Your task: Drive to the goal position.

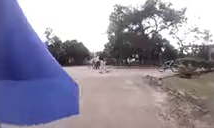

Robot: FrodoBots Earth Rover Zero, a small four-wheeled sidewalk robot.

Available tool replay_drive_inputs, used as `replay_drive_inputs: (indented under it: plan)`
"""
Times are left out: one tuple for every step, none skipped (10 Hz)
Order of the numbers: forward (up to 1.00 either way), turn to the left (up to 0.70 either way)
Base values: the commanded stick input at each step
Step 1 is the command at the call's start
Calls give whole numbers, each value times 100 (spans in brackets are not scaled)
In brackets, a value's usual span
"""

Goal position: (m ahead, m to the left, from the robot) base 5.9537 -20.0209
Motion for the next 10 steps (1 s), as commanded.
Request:
replay_drive_inputs:
  plan:
    - [100,0]
    - [100,0]
    - [100,0]
    - [100,0]
    - [100,0]
    - [100,0]
    - [100,0]
    - [100,0]
    - [100,0]
    - [100,0]
